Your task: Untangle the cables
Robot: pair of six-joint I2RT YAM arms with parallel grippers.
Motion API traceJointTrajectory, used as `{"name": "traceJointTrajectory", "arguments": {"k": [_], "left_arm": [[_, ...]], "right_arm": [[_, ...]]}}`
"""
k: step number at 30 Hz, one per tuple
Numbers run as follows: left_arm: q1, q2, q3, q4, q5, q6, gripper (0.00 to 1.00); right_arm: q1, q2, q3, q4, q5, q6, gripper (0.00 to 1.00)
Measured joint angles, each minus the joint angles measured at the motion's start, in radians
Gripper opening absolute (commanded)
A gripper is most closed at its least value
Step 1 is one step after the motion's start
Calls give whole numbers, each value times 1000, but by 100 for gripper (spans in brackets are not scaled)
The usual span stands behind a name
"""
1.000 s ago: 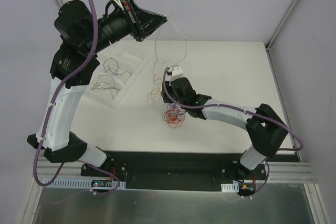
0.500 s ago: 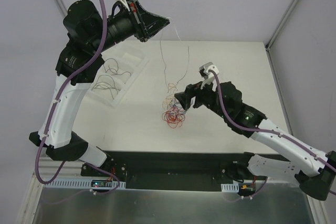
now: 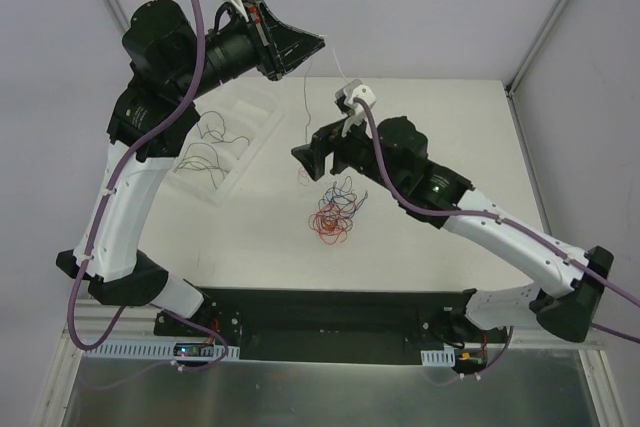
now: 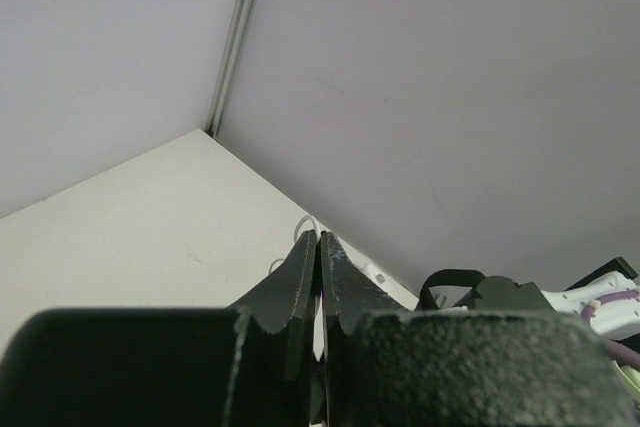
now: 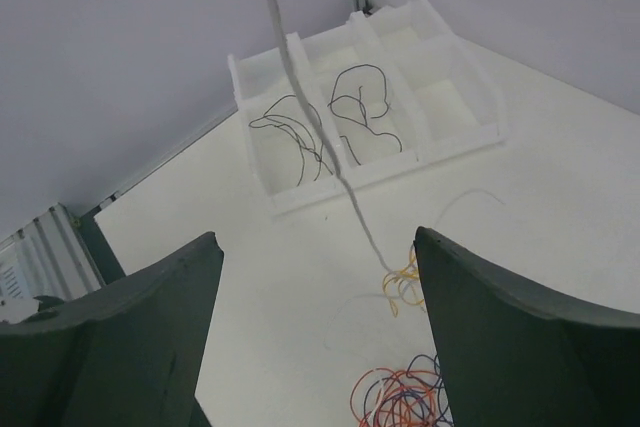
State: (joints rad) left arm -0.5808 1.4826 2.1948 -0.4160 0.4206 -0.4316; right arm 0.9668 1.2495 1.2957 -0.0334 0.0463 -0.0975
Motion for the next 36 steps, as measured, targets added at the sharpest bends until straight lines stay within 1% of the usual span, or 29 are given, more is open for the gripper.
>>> {"name": "traceJointTrajectory", "arguments": {"k": [2,6,8,10,14,18,20,21,25,26,27,28,31,32,36], "left_arm": [[0,0,0,0,8,-3,0],[0,0,2,0,22,-8,0],[0,0,6,-1,24,-11,0],[0,2,16,-1,24,-16,0],[0,6,48,0,16,-24,0],[6,14,87,0,-24,-1,0],[7,8,87,3,-59,23,0],[7,2,81,5,-74,33,0],[7,-50,11,10,-156,87,0],[7,-66,-8,10,-175,101,0],[7,-80,-24,10,-196,112,0],[7,-92,-35,10,-212,124,0],[7,-117,-46,10,-259,156,0],[7,-123,-45,10,-270,163,0],[6,-138,-27,7,-325,208,0]], "right_arm": [[1,48,30,29,21,-9,74],[2,144,45,103,111,-33,55],[2,202,36,160,154,-35,40],[1,253,-17,246,187,-23,33],[0,356,-181,354,250,76,32],[-15,409,-383,366,325,209,35],[-51,408,-472,362,351,271,38],[-79,407,-498,356,357,298,37],[-194,384,-531,338,368,377,36],[-214,372,-532,335,370,394,35],[-228,359,-532,332,374,410,31],[-236,347,-532,331,377,425,22],[-245,319,-539,328,385,458,14],[-249,311,-543,327,385,473,12],[-294,303,-558,326,360,528,12]]}}
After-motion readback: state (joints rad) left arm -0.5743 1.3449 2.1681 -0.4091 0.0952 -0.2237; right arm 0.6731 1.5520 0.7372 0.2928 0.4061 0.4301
